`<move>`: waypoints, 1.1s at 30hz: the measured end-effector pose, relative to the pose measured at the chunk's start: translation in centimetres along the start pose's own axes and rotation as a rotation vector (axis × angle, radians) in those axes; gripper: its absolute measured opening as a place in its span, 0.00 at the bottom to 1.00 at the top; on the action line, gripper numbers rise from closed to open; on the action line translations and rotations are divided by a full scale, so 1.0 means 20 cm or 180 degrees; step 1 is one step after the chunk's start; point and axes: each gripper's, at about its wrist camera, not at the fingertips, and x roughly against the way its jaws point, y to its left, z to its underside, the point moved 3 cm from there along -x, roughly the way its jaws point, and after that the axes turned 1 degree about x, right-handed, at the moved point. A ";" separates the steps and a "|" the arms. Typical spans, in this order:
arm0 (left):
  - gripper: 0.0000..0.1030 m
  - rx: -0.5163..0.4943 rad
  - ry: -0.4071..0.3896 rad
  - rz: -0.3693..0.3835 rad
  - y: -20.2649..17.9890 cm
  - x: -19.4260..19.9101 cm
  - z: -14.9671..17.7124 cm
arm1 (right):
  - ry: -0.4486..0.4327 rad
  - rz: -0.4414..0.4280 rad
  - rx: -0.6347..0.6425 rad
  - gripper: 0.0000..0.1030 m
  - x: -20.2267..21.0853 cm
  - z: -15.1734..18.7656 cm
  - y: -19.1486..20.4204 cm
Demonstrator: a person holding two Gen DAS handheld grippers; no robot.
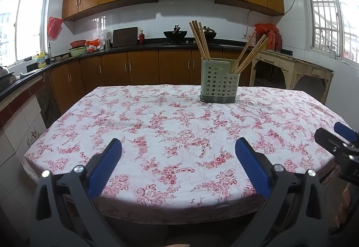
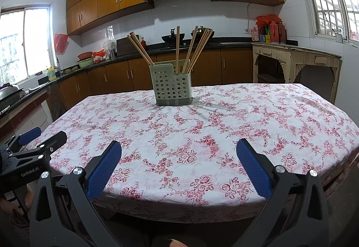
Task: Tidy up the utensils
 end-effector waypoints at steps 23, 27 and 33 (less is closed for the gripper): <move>0.96 0.0003 -0.0009 -0.0018 0.01 0.01 -0.01 | -0.0001 0.0000 0.0001 0.98 0.00 0.00 0.00; 0.96 0.0003 -0.0012 -0.0026 0.01 0.01 -0.01 | -0.0001 -0.0001 0.0000 0.98 0.00 0.00 0.00; 0.96 0.0000 -0.0014 -0.0025 0.01 0.01 -0.01 | -0.0001 -0.0001 0.0001 0.98 0.00 0.00 0.00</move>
